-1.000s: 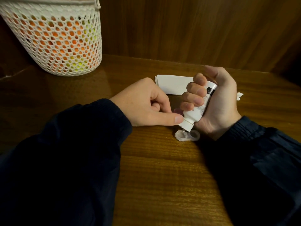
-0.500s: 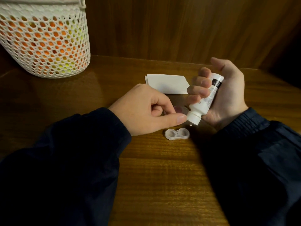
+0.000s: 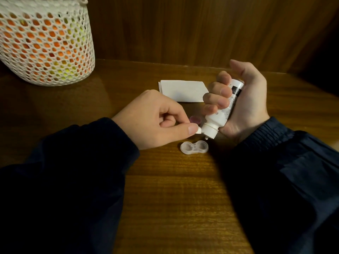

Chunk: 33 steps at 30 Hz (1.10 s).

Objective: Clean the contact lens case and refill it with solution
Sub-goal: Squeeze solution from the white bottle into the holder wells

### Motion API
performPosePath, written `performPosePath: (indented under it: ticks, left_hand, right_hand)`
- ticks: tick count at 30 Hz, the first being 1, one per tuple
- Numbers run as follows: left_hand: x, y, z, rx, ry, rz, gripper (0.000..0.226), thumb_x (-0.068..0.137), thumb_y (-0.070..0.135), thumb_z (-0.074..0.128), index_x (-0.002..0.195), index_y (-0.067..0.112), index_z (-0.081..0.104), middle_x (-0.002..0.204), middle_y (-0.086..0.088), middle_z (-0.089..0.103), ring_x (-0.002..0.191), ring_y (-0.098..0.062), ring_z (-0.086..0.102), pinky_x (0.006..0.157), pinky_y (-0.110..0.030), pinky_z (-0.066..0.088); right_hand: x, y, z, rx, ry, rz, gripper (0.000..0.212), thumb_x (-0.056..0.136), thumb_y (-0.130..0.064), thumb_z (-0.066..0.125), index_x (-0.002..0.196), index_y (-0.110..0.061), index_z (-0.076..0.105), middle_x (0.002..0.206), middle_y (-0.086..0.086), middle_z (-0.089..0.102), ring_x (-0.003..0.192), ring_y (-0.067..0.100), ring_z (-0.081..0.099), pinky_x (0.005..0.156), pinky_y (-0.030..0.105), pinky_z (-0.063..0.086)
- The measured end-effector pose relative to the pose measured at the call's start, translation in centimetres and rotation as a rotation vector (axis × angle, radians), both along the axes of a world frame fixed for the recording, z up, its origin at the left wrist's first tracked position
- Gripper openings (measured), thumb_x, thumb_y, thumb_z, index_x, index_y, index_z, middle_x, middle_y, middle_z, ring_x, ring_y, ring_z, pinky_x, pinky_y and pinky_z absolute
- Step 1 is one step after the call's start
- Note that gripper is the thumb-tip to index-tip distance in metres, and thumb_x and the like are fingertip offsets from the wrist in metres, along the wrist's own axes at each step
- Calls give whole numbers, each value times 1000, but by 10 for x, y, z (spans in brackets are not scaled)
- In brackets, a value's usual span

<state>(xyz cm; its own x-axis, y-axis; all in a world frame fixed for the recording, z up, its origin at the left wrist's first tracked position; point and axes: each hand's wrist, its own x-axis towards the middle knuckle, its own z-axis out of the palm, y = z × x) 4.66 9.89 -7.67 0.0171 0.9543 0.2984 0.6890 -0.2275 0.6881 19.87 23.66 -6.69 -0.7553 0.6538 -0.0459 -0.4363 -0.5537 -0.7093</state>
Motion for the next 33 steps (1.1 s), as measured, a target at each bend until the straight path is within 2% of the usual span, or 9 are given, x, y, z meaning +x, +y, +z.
performPosePath:
  ticks: [8, 14, 20, 27, 31, 33]
  left_hand:
    - [-1, 0, 0, -9, -20, -13, 18, 92, 33, 77, 87, 17, 82, 56, -21, 59, 51, -35, 50, 49, -12, 35]
    - [-1, 1, 0, -5, -23, -13, 19, 92, 33, 77, 87, 15, 82, 56, -20, 59, 50, -32, 50, 49, -11, 35]
    - [-2, 1, -1, -4, -24, -12, 18, 92, 31, 77, 87, 15, 82, 55, -20, 57, 46, -15, 45, 50, -10, 35]
    - [-3, 1, -3, 4, -33, -19, 18, 92, 31, 78, 87, 14, 82, 57, -22, 58, 47, -18, 45, 49, -9, 34]
    - [-3, 1, -2, -1, -42, -28, 20, 90, 35, 75, 87, 16, 82, 58, -23, 59, 51, -34, 51, 51, -11, 37]
    - [-3, 1, -2, -1, -40, -28, 20, 89, 37, 73, 88, 18, 82, 58, -22, 60, 53, -36, 52, 51, -12, 38]
  right_hand:
    - [-1, -1, 0, 20, -6, -33, 46, 99, -43, 46, 59, -20, 46, 48, -6, 33, 37, 10, 30, 47, 19, 30]
    - [-2, -2, 0, 30, 1, -63, 45, 98, -43, 47, 59, -20, 45, 47, -6, 32, 36, 11, 28, 46, 20, 31]
    - [-2, -3, 1, 26, 6, -59, 47, 98, -42, 45, 58, -20, 46, 47, -6, 33, 35, 11, 29, 44, 20, 32]
    - [-3, -3, 1, 18, 3, -69, 47, 99, -42, 45, 58, -20, 45, 46, -6, 32, 35, 11, 29, 44, 20, 32]
    - [-2, -4, 2, 27, 7, -68, 46, 99, -41, 45, 58, -20, 44, 45, -6, 33, 35, 11, 29, 43, 19, 32]
    - [-2, -4, 2, 29, 9, -64, 46, 99, -42, 44, 58, -20, 44, 45, -6, 33, 35, 11, 29, 43, 20, 31]
